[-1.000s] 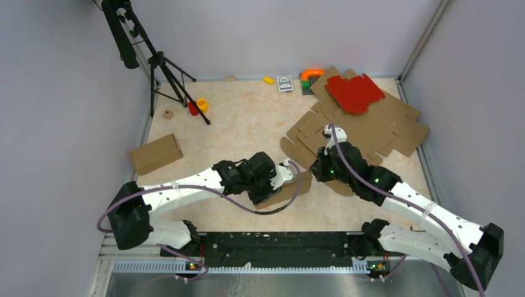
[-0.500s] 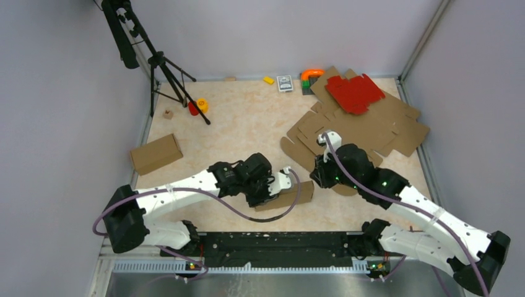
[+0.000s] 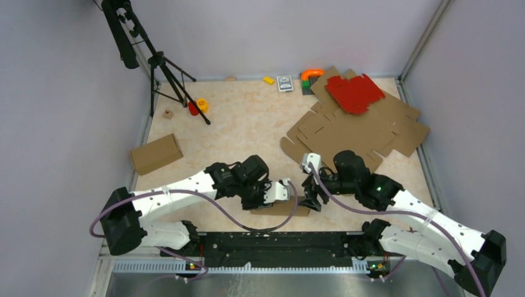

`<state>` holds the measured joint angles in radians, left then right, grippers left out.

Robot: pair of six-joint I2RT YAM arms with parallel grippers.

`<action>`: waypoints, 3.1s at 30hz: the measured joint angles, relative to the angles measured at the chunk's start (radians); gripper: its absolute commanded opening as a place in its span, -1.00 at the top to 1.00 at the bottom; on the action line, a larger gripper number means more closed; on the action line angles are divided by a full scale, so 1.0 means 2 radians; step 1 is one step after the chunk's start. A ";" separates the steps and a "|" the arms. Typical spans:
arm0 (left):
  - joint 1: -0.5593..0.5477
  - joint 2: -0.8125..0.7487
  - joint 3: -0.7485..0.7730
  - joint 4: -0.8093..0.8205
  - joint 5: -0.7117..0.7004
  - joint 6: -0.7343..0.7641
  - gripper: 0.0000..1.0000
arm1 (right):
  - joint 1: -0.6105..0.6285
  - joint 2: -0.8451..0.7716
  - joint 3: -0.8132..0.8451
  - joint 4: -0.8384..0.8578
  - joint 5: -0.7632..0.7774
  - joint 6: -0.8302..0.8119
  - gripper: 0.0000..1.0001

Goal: Fold the paper box

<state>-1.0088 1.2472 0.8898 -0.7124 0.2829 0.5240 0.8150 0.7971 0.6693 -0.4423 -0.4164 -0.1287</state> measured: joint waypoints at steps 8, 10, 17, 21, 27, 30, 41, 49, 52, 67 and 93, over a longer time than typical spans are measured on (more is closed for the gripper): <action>0.000 0.017 0.003 -0.008 0.011 0.013 0.56 | 0.009 0.063 -0.012 0.043 -0.073 -0.050 -0.25; 0.000 0.017 0.003 -0.008 0.011 0.013 0.55 | 0.014 0.078 -0.019 0.060 -0.087 -0.057 -0.22; 0.000 0.017 0.003 -0.008 0.008 0.013 0.44 | 0.035 0.093 -0.056 0.106 -0.100 -0.065 -0.10; -0.001 0.016 0.003 -0.008 0.005 0.010 0.44 | 0.040 0.103 -0.056 0.124 -0.094 -0.064 -0.04; -0.001 0.001 -0.006 -0.008 -0.014 0.002 0.47 | 0.054 0.124 -0.066 0.190 -0.079 -0.044 0.07; -0.001 -0.011 -0.014 -0.009 -0.027 -0.001 0.43 | 0.060 0.126 -0.086 0.241 -0.067 -0.030 0.07; -0.001 -0.031 -0.022 -0.007 -0.060 -0.011 -0.25 | 0.080 0.133 -0.106 0.313 -0.027 -0.019 0.58; -0.001 -0.077 -0.025 -0.023 -0.072 -0.037 -0.41 | 0.081 0.132 -0.105 0.311 -0.018 -0.018 0.62; -0.001 -0.108 -0.023 -0.010 -0.072 -0.054 -0.44 | 0.082 0.132 -0.105 0.310 -0.014 -0.018 0.63; 0.000 -0.275 -0.014 0.003 -0.233 -0.296 0.99 | 0.082 0.130 -0.105 0.308 -0.009 -0.018 0.62; 0.097 -0.229 -0.084 0.009 -0.138 -0.601 1.00 | 0.082 0.144 -0.090 0.298 0.006 -0.012 0.63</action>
<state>-0.8150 0.7898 0.7219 -0.6949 0.0078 -0.6785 0.9798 1.0843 0.4896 0.1539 -0.4049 -0.1524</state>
